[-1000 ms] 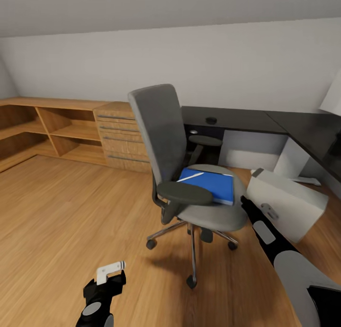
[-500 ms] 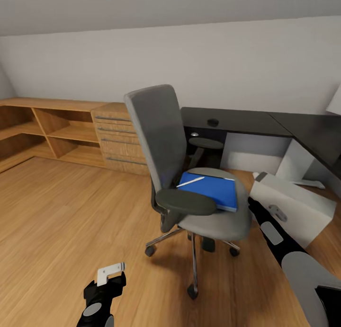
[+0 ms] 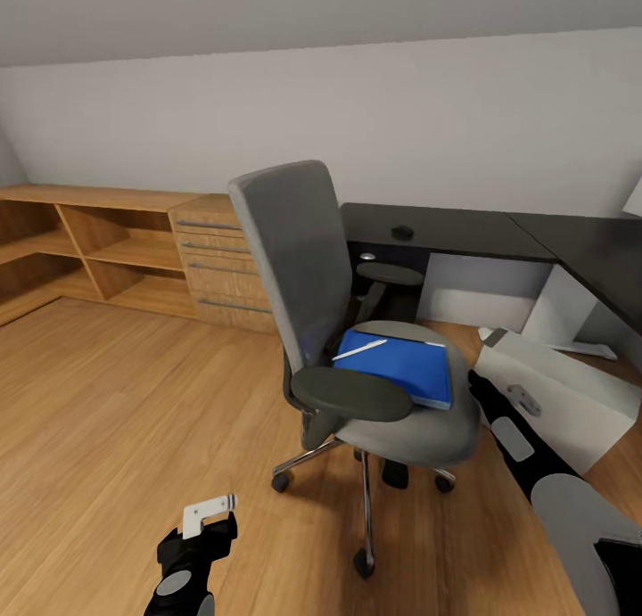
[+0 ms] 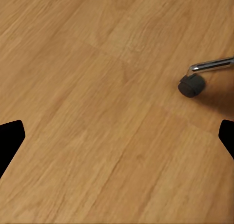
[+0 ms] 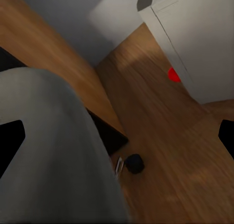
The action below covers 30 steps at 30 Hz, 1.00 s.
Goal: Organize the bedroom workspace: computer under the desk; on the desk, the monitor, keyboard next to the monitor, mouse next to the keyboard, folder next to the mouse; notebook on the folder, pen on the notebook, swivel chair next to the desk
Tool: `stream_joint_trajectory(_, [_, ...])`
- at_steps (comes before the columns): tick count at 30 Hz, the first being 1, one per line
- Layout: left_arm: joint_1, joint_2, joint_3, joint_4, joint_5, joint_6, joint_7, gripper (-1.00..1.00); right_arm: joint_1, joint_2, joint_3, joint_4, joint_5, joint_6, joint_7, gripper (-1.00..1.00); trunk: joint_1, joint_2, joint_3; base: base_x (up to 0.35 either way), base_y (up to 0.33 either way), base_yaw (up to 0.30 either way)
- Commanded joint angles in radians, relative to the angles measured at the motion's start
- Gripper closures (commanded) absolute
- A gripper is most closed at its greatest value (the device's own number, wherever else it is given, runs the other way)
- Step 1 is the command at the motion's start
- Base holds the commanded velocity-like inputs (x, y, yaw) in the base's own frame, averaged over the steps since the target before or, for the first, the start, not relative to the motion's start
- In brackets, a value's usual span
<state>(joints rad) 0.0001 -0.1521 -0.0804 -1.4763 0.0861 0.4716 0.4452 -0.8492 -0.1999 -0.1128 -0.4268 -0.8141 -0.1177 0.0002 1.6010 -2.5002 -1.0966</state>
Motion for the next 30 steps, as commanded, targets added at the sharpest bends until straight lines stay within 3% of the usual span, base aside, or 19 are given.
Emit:
stream_joint_trajectory(1, [0.0, 0.0, -0.002, -0.002, 0.009, 0.002, 0.008, -1.0, 0.0, 0.001, 0.002, -0.001, -0.011, -0.002, 0.0, -1.0, 0.0, 0.0, -0.001, 0.002, 0.0, 0.0])
stream_joint_trajectory(7, [0.0, 0.0, -0.002, -0.002, 0.009, 0.003, 0.007, -1.0, 0.001, 0.013, 0.004, -0.003, -0.012, -0.001, 0.0, -1.0, 0.0, 0.0, -0.001, 0.001, 0.0, 0.046])
stream_joint_trajectory(30, [0.0, 0.0, -0.001, 0.002, 0.01, 0.003, 0.009, -1.0, 0.001, 0.022, 0.005, -0.001, -0.011, -0.002, 0.0, -1.0, 0.0, 0.0, -0.001, 0.0, 0.0, 0.274])
